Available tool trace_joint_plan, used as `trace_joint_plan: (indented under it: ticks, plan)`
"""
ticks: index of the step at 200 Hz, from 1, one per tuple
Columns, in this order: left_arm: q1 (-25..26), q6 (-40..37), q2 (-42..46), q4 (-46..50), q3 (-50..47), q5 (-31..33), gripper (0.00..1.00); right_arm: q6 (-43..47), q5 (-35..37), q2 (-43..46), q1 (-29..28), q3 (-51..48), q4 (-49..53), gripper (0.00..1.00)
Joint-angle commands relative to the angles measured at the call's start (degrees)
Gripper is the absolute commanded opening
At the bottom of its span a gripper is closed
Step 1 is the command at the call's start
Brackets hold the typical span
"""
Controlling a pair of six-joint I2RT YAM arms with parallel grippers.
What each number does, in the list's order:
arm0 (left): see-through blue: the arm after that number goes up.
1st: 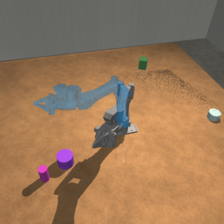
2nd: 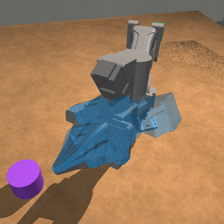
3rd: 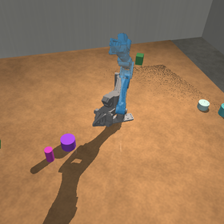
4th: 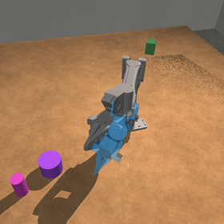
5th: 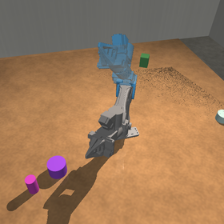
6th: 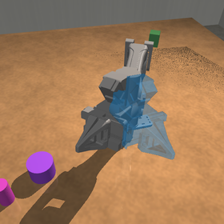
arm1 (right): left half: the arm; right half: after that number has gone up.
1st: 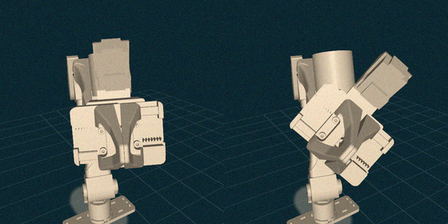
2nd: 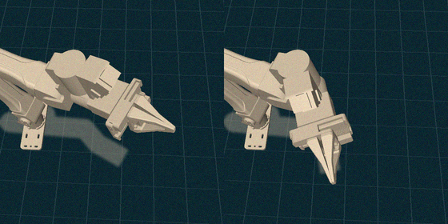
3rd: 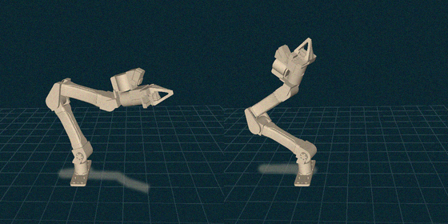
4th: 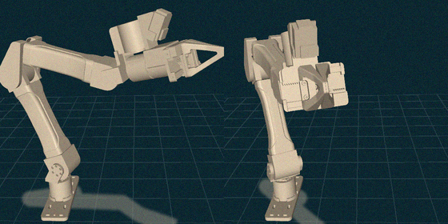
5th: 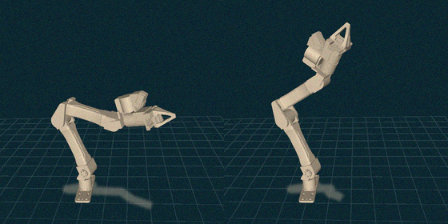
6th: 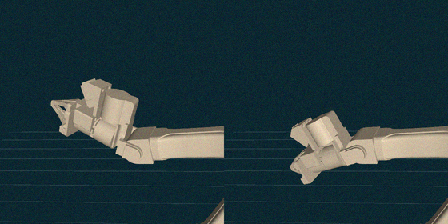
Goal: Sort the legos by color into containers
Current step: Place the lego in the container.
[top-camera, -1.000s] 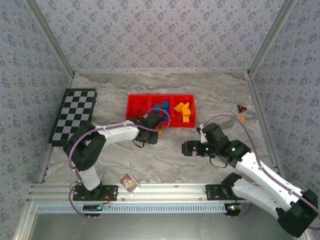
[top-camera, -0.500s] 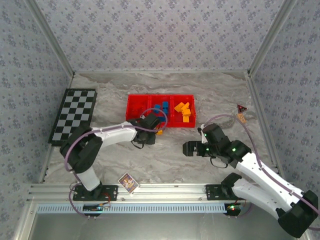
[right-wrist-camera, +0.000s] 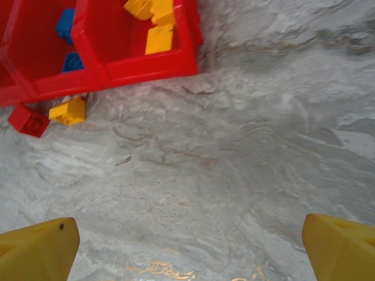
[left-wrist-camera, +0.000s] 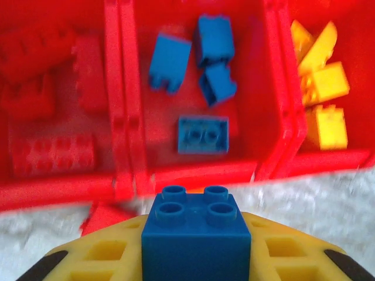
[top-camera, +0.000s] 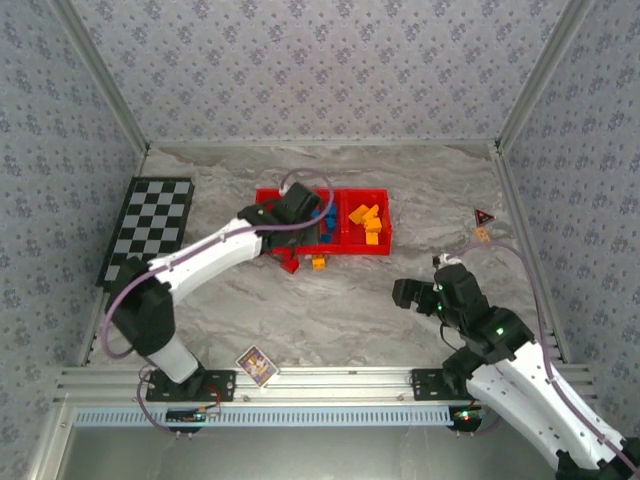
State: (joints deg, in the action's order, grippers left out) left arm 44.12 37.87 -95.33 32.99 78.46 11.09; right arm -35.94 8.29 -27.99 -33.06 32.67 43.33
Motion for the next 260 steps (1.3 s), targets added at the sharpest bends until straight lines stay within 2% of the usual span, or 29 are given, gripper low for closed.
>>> trace_joint_plan:
  ticks: [1, 44, 73, 103, 117, 128, 158, 190, 206, 260]
  plan:
    - [-1.74, -3.43, -6.81, 2.30, 6.35, -2.03, 0.26, -2.44, 3.67, 3.08, 0.28, -1.56, 1.73, 1.00]
    - [-2.72, -4.73, -18.02, 5.52, 20.28, -2.92, 0.25, -2.06, 3.69, 5.60, 0.40, -2.69, 0.57, 1.00]
    - [-3.00, -4.43, -23.23, 7.91, 26.10, -2.97, 0.29, -0.91, 0.18, 5.31, 0.40, -3.35, -1.02, 1.00]
    - [-3.11, -4.29, -25.06, 7.47, 27.70, -3.11, 0.43, -0.54, -3.75, 3.95, 0.45, -3.27, -2.10, 1.00]
    - [-3.10, -4.03, -24.83, 7.05, 27.47, -2.92, 0.47, -0.54, -5.22, 3.10, 0.45, -3.05, -2.28, 1.00]
    - [-3.09, -4.20, -24.23, 6.70, 27.21, -3.00, 0.59, -0.55, -5.89, 2.53, 0.41, -2.87, -2.41, 1.00]
    - [-2.90, -5.50, -19.72, 4.16, 23.76, -2.14, 0.81, 1.66, -6.27, 1.88, 0.45, -2.44, -2.36, 1.00]
    - [-2.51, -4.37, -11.96, 2.15, 15.80, -0.08, 0.90, 1.75, -6.27, 1.77, 0.54, -2.08, -2.00, 1.00]
    - [-1.23, -3.61, -7.64, 0.85, 10.46, 1.69, 0.99, 1.75, -6.40, 1.79, 0.53, -2.08, -1.83, 1.00]
    - [4.63, 0.84, 3.70, -2.70, -4.34, 5.93, 1.00, 1.58, -6.66, 1.22, 0.52, -1.62, -1.22, 1.00]
